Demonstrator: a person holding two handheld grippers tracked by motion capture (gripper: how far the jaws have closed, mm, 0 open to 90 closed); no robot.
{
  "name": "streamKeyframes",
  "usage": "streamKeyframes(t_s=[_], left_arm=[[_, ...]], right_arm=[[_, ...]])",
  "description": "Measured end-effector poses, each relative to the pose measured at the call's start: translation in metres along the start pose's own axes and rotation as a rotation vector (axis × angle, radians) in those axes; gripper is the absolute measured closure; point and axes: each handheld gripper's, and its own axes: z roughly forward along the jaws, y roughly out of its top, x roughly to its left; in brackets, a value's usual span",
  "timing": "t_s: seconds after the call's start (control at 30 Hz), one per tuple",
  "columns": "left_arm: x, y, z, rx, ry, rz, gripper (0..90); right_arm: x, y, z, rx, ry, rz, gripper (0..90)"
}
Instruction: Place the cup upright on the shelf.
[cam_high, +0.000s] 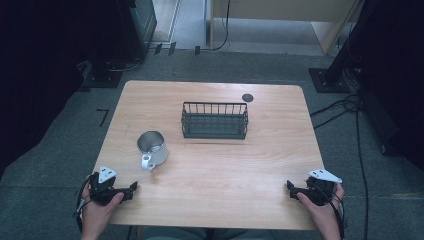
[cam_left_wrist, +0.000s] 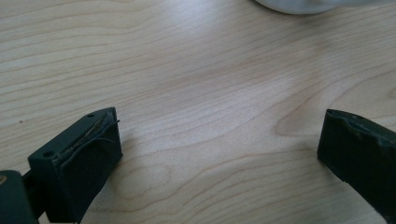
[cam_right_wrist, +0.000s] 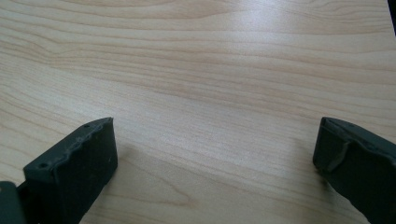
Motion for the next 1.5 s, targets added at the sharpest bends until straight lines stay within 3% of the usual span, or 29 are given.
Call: streamKeyframes(t_s=[0.17, 0.2, 0.23, 0.43, 0.5, 0.77, 0.97, 1.2, 1.4, 1.5], left_arm=[[0.0, -0.001, -0.004, -0.016, 0.022, -0.034, 0.1], [-0.001, 0.0, -0.006, -0.038, 0.03, -0.058, 7.2], [-0.001, 0.001, -0.007, -0.043, 0.018, -0.062, 7.6], [-0.02, 0.012, -0.011, -0.081, -0.035, -0.035, 8.2], [-0.028, 0.016, -0.011, -0.087, -0.015, -0.026, 12.9], [-0.045, 0.035, -0.011, -0.114, -0.043, -0.044, 19.1], [-0.057, 0.054, -0.013, -0.161, -0.047, -0.049, 30.0], [-0.072, 0.067, -0.009, -0.158, -0.023, -0.015, 46.6], [-0.064, 0.066, -0.012, -0.164, -0.043, -0.048, 65.5], [-0.058, 0.065, -0.013, -0.166, -0.042, -0.064, 69.5]], right_arm=[[0.0, 0.0, 0.0, 0.0, -0.001, 0.0, 0.0], [0.0, 0.0, 0.0, 0.0, 0.0, 0.0, 0.0], [0.0, 0.0, 0.0, 0.0, 0.0, 0.0, 0.0], [0.0, 0.0, 0.0, 0.0, 0.0, 0.0, 0.0], [0.0, 0.0, 0.0, 0.0, 0.0, 0.0, 0.0], [0.0, 0.0, 0.0, 0.0, 0.0, 0.0, 0.0], [0.0, 0.0, 0.0, 0.0, 0.0, -0.001, 0.0], [0.0, 0.0, 0.0, -0.001, 0.003, -0.003, 0.2], [0.0, 0.0, 0.0, -0.003, 0.004, -0.004, 0.4], [0.0, 0.0, 0.0, -0.002, 0.004, -0.004, 0.4]])
